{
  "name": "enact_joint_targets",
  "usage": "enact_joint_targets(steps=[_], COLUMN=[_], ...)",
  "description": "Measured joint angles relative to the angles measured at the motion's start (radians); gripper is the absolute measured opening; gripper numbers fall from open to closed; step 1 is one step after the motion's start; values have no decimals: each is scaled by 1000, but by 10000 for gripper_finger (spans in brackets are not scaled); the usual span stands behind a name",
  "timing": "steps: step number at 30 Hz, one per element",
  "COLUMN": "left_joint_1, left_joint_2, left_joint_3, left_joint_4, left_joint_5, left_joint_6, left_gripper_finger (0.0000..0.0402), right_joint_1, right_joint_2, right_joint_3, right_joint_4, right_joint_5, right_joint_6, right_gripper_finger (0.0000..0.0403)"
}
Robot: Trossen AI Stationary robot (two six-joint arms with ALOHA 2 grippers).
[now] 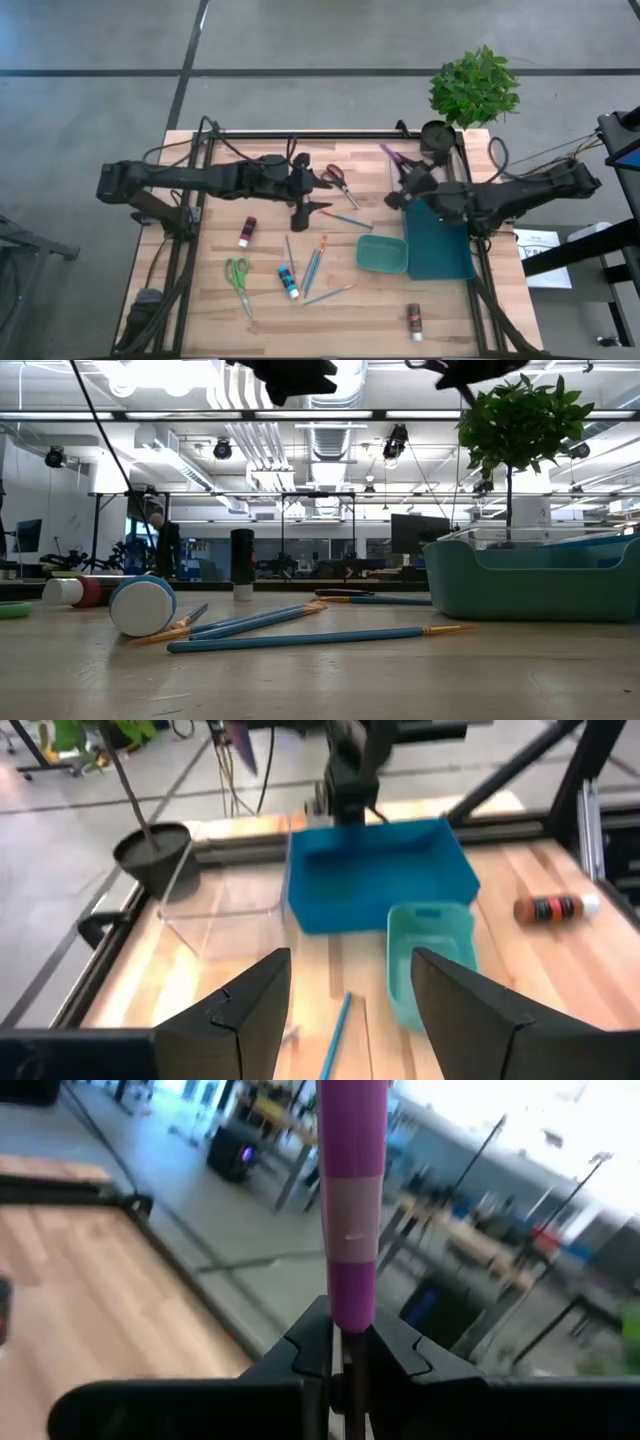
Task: Pick & Place Paint Supplies
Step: Put the purple scissors into the transparent bin
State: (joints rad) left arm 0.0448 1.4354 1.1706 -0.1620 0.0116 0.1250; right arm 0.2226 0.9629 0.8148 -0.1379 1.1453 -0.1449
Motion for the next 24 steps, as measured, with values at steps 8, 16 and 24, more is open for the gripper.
enact_joint_targets(steps=[8, 16, 24], left_joint_1=[0, 0, 0], left_joint_2=[-12, -12, -13], left_joint_3=[0, 0, 0], left_joint_4=[-56, -100, -216], left_joint_5=[0, 0, 0], left_joint_6=[43, 36, 16], left_gripper_finger=[214, 214, 214], right_joint_1=[-33, -217, -329], right_joint_2=[49, 261, 287], right_joint_3=[250, 409, 357], right_joint_4=[-868, -1171, -1210], right_joint_5=[-165, -331, -455], right_joint_6=[472, 373, 229], right_gripper_finger=[25, 25, 25])
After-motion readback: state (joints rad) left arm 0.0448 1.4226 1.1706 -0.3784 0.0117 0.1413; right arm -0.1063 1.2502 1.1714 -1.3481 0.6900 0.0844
